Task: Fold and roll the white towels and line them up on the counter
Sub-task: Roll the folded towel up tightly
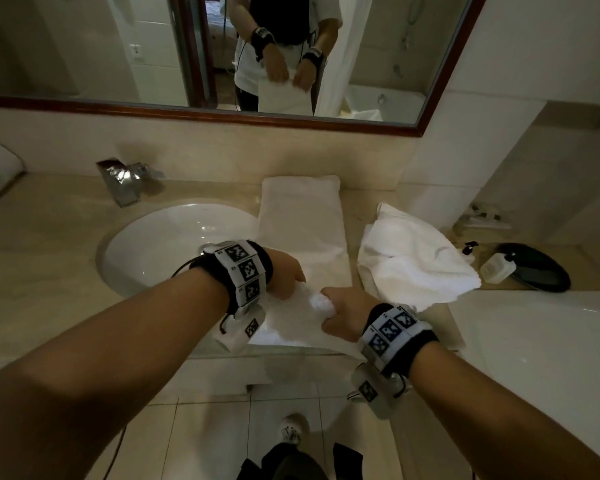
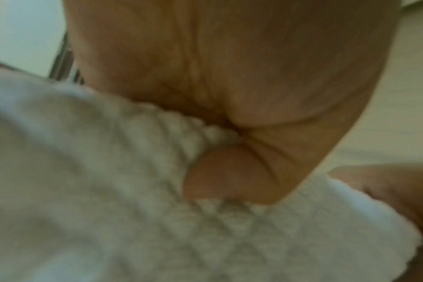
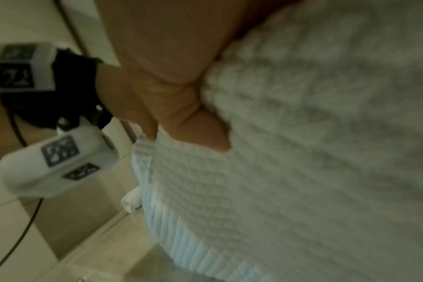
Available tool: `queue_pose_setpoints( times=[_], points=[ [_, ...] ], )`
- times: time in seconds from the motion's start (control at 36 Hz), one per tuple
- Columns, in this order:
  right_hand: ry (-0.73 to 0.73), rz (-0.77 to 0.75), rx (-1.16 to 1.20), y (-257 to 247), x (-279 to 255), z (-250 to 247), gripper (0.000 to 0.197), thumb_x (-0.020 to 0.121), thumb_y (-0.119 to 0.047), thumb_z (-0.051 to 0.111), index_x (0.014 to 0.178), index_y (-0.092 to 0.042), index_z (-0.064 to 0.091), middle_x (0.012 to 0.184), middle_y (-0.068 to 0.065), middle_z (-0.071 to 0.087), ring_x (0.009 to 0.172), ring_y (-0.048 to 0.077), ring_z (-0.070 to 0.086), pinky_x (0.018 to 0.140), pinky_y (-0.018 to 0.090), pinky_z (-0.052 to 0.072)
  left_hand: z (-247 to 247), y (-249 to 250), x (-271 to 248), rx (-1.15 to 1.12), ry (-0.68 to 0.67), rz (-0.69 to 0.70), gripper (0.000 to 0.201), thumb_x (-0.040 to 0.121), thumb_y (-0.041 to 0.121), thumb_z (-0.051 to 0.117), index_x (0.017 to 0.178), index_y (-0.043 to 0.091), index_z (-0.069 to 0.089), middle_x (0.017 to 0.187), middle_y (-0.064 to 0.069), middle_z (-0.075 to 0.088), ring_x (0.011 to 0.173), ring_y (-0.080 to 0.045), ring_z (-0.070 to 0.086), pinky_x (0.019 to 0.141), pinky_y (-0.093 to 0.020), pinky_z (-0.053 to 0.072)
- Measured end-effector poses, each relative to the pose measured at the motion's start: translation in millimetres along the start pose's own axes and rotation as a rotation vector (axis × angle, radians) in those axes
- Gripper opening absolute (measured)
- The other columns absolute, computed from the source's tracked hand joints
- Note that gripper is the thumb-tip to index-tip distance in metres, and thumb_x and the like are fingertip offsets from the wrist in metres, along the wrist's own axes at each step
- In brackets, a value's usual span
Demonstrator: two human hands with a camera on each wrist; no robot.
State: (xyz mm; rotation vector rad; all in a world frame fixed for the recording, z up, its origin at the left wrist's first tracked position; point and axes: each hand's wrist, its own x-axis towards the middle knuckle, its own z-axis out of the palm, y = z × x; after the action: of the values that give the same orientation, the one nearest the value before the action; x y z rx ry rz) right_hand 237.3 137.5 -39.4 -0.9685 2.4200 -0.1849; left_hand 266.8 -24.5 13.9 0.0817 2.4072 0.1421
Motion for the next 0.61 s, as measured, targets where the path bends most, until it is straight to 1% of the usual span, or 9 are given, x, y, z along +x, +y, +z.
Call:
queue_pose_setpoints(
  times=[0.06, 0.08, 0.14, 0.19, 0.33, 0.42, 0.5, 0.56, 0.61],
  points=[
    [-0.066, 0.006, 0.054, 0, -2, -1, 0.014, 0.078, -0.023, 0.063, 0.071, -0.026, 0.052, 0.082, -0.002, 0.059, 0.087, 0.023, 0.059, 0.07, 0.025, 0.042, 1, -3, -4, 0.082, 0.017, 0.006, 0.041, 0.097, 0.008, 0.039, 0.137, 0.012, 0.046, 0.141, -0.008, 0.047, 0.129, -0.025, 0.045, 0.105, -0.035, 0.035],
    [-0.089, 0.003, 0.084, 1, -3, -2, 0.008, 0.077, -0.022, 0.065, 0.075, -0.024, 0.058, 0.085, -0.001, 0.06, 0.089, 0.024, 0.059, 0.072, 0.026, 0.043, 2, -5, -5, 0.105, 0.03, 0.007, 0.043, 0.097, 0.008, 0.039, 0.139, 0.012, 0.044, 0.144, -0.007, 0.045, 0.131, -0.024, 0.042, 0.106, -0.033, 0.033],
    [-0.123, -0.034, 0.138, 4, -3, -5, 0.023, 0.078, -0.015, 0.067, 0.101, -0.011, 0.065, 0.103, 0.008, 0.064, 0.1, 0.027, 0.059, 0.083, 0.03, 0.047, 4, -7, -8, 0.115, 0.042, 0.016, 0.044, 0.097, 0.008, 0.038, 0.14, 0.012, 0.044, 0.145, -0.006, 0.045, 0.132, -0.023, 0.042, 0.107, -0.032, 0.032],
    [-0.139, -0.053, 0.172, 5, -5, -10, 0.036, 0.077, -0.009, 0.069, 0.112, -0.005, 0.061, 0.112, 0.012, 0.062, 0.105, 0.029, 0.057, 0.09, 0.036, 0.048, 6, -9, -10, 0.092, 0.048, 0.026, 0.042, 0.097, 0.007, 0.038, 0.137, 0.012, 0.049, 0.14, -0.006, 0.051, 0.128, -0.023, 0.047, 0.106, -0.032, 0.035],
    [-0.195, -0.027, 0.047, 5, -3, -22, 0.044, 0.074, -0.027, 0.077, 0.109, -0.014, 0.053, 0.106, 0.007, 0.058, 0.099, 0.025, 0.055, 0.085, 0.036, 0.046, 13, -10, -12, 0.061, 0.095, 0.04, 0.04, 0.096, 0.004, 0.038, 0.13, 0.014, 0.056, 0.132, -0.004, 0.057, 0.119, -0.024, 0.053, 0.102, -0.033, 0.041],
    [-0.132, -0.068, -0.088, 4, 0, -28, 0.035, 0.077, -0.044, 0.072, 0.089, -0.017, 0.054, 0.088, 0.001, 0.055, 0.084, 0.019, 0.051, 0.076, 0.032, 0.041, 20, -10, -13, 0.042, 0.114, 0.039, 0.04, 0.094, 0.003, 0.037, 0.129, 0.015, 0.054, 0.13, -0.006, 0.057, 0.117, -0.026, 0.053, 0.097, -0.033, 0.042],
    [-0.089, -0.114, -0.006, 8, 0, -32, 0.033, 0.086, -0.05, 0.06, 0.074, -0.02, 0.054, 0.075, -0.002, 0.052, 0.071, 0.013, 0.047, 0.072, 0.029, 0.036, 28, -12, -12, -0.025, 0.127, -0.003, 0.037, 0.096, 0.01, 0.037, 0.132, 0.017, 0.044, 0.13, -0.01, 0.053, 0.113, -0.027, 0.053, 0.087, -0.03, 0.04],
    [-0.03, -0.126, 0.095, 11, 1, -34, 0.027, 0.088, -0.047, 0.058, 0.076, -0.024, 0.054, 0.071, -0.009, 0.048, 0.068, 0.007, 0.044, 0.074, 0.027, 0.033, 32, -14, -12, -0.11, 0.161, -0.007, 0.04, 0.096, 0.009, 0.039, 0.134, 0.019, 0.042, 0.128, -0.011, 0.054, 0.112, -0.028, 0.054, 0.088, -0.032, 0.041],
    [-0.021, -0.113, 0.123, 14, 2, -35, 0.028, 0.091, -0.045, 0.055, 0.088, -0.017, 0.057, 0.073, -0.008, 0.048, 0.072, 0.01, 0.046, 0.074, 0.027, 0.033, 34, -17, -14, -0.223, 0.163, 0.006, 0.034, 0.096, 0.013, 0.037, 0.128, 0.022, 0.041, 0.116, -0.01, 0.057, 0.1, -0.027, 0.054, 0.084, -0.034, 0.042]
  ],
)
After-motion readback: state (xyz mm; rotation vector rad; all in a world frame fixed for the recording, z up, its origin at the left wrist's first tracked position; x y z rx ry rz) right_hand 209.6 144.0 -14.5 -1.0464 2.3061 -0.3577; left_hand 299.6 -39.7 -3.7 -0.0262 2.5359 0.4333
